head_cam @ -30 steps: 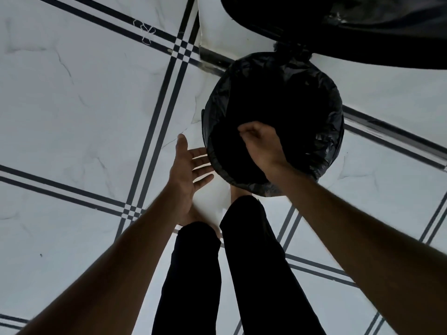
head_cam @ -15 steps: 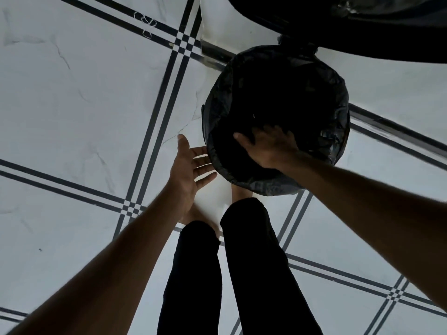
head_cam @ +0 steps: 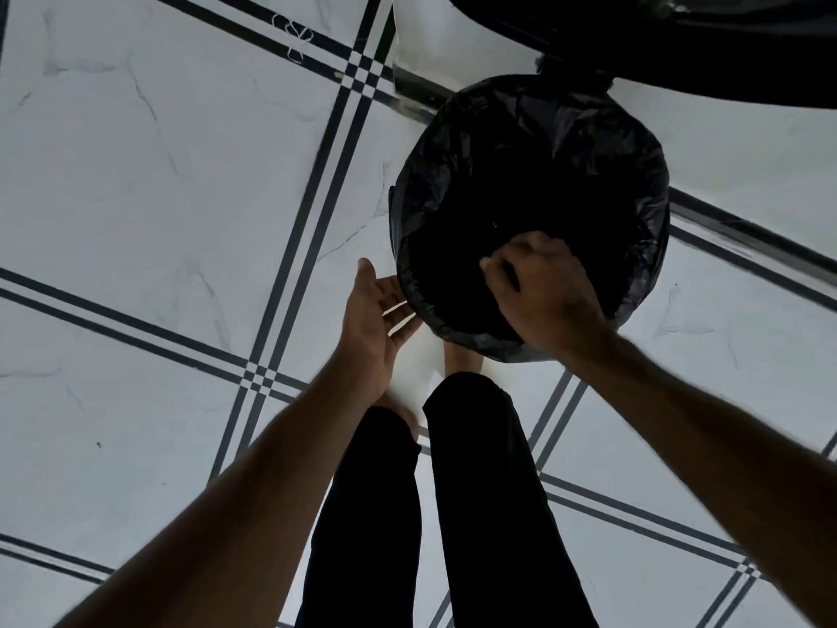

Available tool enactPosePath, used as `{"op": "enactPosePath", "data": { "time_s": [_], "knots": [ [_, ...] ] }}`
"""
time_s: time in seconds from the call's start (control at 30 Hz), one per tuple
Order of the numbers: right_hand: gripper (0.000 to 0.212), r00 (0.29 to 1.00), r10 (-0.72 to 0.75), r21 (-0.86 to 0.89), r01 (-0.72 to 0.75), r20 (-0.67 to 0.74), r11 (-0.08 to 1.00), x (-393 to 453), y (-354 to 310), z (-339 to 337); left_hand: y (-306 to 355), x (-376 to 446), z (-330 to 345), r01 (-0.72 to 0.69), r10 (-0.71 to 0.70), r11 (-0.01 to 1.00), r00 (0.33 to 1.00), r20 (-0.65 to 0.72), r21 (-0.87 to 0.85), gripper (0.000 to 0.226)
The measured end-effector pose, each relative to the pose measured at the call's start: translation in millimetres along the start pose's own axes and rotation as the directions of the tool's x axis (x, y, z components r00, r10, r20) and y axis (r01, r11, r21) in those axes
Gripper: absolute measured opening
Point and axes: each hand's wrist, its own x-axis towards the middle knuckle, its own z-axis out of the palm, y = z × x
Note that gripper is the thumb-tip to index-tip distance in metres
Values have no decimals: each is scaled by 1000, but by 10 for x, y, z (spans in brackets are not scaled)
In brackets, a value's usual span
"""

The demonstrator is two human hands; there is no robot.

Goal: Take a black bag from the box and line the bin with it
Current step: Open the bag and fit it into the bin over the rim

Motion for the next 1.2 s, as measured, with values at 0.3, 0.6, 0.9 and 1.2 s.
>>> {"op": "enactPosePath", "data": {
  "time_s": [0.3, 0.6, 0.9, 1.2],
  "knots": [
    [8, 394, 897, 879, -477, 200, 13, -969, -68, -176, -46, -259, 225, 27, -36, 995, 995, -93, -95, 62],
    [53, 396, 611, 718, -235, 686, -655, -845, -112, 36, -142, -339, 250, 113, -122, 982, 991, -50, -150, 54],
    [76, 522, 472, 613, -131, 711, -779, -917, 144, 183, -207, -281, 318, 38, -35, 998, 997, -67, 48, 49],
    [69, 504, 529, 622, -18, 682, -783, -814, 125, 251, -179, -249, 291, 85, -83, 995, 995, -46, 46, 55]
  ]
}}
